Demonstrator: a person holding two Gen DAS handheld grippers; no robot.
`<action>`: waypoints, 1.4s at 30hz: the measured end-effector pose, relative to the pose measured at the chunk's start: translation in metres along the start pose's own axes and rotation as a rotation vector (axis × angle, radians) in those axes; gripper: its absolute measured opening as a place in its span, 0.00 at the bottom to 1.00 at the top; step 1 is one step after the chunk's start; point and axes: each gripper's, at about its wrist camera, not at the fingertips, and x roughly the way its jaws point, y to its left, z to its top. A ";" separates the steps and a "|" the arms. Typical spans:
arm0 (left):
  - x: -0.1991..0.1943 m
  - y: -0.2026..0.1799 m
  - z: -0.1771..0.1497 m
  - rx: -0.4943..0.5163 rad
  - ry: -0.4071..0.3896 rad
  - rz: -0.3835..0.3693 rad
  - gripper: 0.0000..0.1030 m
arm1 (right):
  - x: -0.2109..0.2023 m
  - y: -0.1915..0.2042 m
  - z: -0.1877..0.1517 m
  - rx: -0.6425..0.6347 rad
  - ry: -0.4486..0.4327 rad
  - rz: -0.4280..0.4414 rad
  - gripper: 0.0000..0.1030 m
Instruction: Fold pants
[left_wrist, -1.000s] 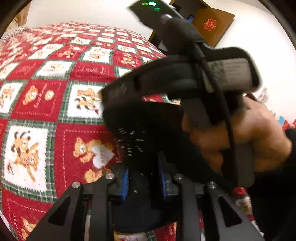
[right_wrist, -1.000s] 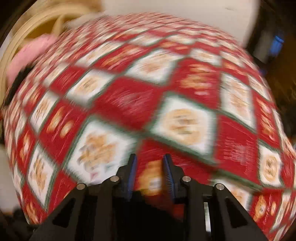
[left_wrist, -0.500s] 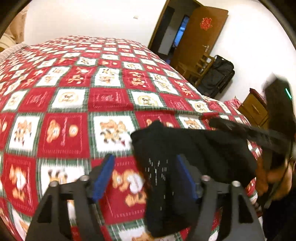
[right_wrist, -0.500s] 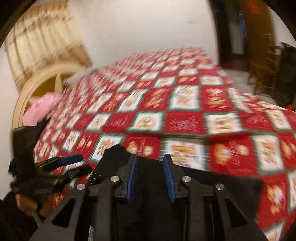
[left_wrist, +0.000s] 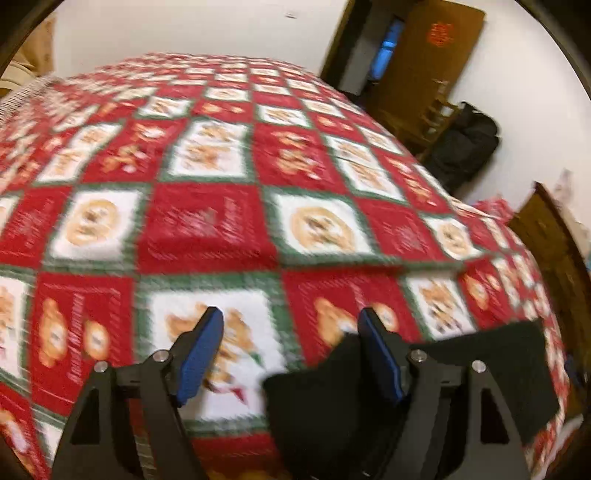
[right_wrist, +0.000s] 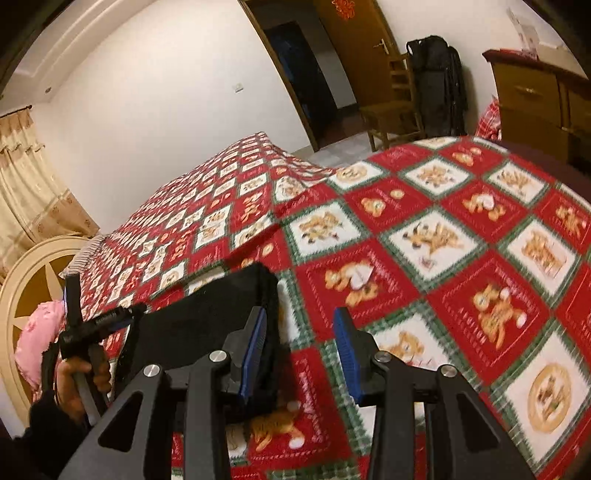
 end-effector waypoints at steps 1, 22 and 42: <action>-0.004 0.004 0.001 -0.002 -0.007 -0.001 0.75 | 0.003 0.000 -0.002 0.005 0.007 0.010 0.39; -0.023 -0.028 -0.061 0.059 0.043 0.038 1.00 | 0.044 0.036 -0.036 -0.134 0.052 0.017 0.64; -0.023 -0.033 -0.068 0.071 0.047 0.043 1.00 | 0.054 0.062 -0.046 -0.288 0.041 -0.096 0.47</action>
